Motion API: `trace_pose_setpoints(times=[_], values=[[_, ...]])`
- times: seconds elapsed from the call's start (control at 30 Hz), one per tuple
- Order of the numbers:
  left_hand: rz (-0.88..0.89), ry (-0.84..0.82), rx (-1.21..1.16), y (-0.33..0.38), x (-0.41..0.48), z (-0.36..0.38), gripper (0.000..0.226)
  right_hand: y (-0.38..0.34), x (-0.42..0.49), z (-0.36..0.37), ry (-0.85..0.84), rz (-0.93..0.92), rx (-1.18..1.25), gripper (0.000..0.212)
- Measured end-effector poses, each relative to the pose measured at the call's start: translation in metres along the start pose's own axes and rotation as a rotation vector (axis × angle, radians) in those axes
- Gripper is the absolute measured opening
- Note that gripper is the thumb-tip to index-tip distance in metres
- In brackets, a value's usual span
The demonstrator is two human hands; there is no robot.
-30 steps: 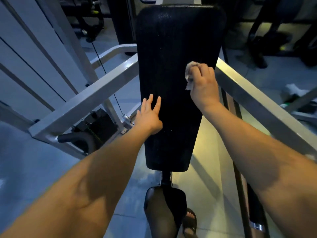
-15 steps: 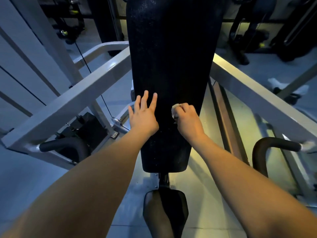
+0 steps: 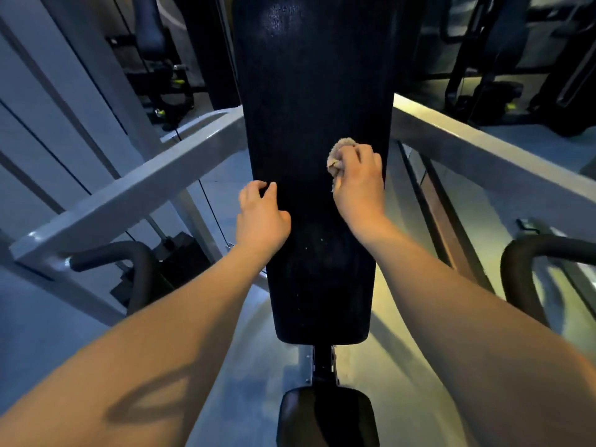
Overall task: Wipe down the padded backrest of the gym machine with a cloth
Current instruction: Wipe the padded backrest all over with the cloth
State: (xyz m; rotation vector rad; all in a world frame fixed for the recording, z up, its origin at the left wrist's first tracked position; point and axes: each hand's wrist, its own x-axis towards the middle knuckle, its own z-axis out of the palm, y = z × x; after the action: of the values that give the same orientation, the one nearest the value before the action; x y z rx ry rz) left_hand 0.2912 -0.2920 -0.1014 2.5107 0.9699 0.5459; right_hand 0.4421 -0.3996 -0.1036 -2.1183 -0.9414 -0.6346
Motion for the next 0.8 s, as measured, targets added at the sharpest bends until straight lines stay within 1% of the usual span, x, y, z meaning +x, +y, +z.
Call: trace_pose_setpoints(times=[0.07, 0.17, 0.2, 0.23, 0.27, 0.33, 0.37, 0.4, 0.47, 0.53, 0.6, 0.7, 0.73, 0.77, 0.8], values=[[-0.116, 0.071, -0.102, -0.012, -0.01, 0.014, 0.051, 0.003, -0.024, 0.017, -0.073, -0.132, -0.017, 0.024], [-0.279, 0.072, -0.257, -0.037, -0.019, 0.041, 0.042, 0.011, -0.066, 0.036, -0.29, -0.326, -0.086, 0.022], [-0.299, 0.06, -0.298, -0.046, -0.02, 0.049, 0.043, 0.013, -0.073, 0.037, -0.298, -0.363, -0.094, 0.022], [-0.307, 0.045, -0.327, -0.056, -0.021, 0.057, 0.044, 0.015, -0.074, 0.036, -0.248, -0.363, -0.087, 0.022], [-0.313, 0.031, -0.347, -0.065, -0.021, 0.064, 0.046, 0.015, -0.069, 0.034, -0.147, -0.33, -0.07, 0.024], [-0.335, 0.002, -0.391, -0.079, -0.02, 0.074, 0.047, 0.01, -0.048, 0.032, 0.091, -0.211, -0.03, 0.037], [-0.35, -0.016, -0.416, -0.084, -0.02, 0.08, 0.047, 0.005, -0.037, 0.033, 0.153, -0.153, -0.013, 0.042], [-0.367, -0.037, -0.435, -0.089, -0.021, 0.085, 0.046, -0.001, -0.029, 0.036, 0.175, -0.117, 0.0, 0.043], [-0.406, -0.062, -0.464, -0.098, -0.022, 0.096, 0.048, -0.01, -0.023, 0.052, 0.173, -0.11, -0.01, 0.04], [-0.428, -0.075, -0.508, -0.106, -0.022, 0.108, 0.052, -0.013, -0.028, 0.067, 0.169, -0.173, -0.03, 0.037], [-0.41, -0.077, -0.543, -0.113, -0.021, 0.121, 0.059, -0.007, -0.039, 0.075, 0.14, -0.308, -0.041, 0.035], [-0.37, -0.083, -0.685, -0.117, -0.023, 0.137, 0.068, 0.005, -0.059, 0.078, 0.002, -0.604, -0.092, 0.029], [-0.351, -0.066, -0.705, -0.119, -0.023, 0.141, 0.068, 0.009, -0.062, 0.077, -0.034, -0.673, -0.126, 0.027], [-0.338, -0.042, -0.716, -0.12, -0.023, 0.145, 0.067, 0.011, -0.062, 0.077, -0.03, -0.703, -0.149, 0.025], [-0.325, -0.016, -0.729, -0.122, -0.022, 0.149, 0.065, 0.01, -0.059, 0.078, 0.013, -0.69, -0.152, 0.024]])
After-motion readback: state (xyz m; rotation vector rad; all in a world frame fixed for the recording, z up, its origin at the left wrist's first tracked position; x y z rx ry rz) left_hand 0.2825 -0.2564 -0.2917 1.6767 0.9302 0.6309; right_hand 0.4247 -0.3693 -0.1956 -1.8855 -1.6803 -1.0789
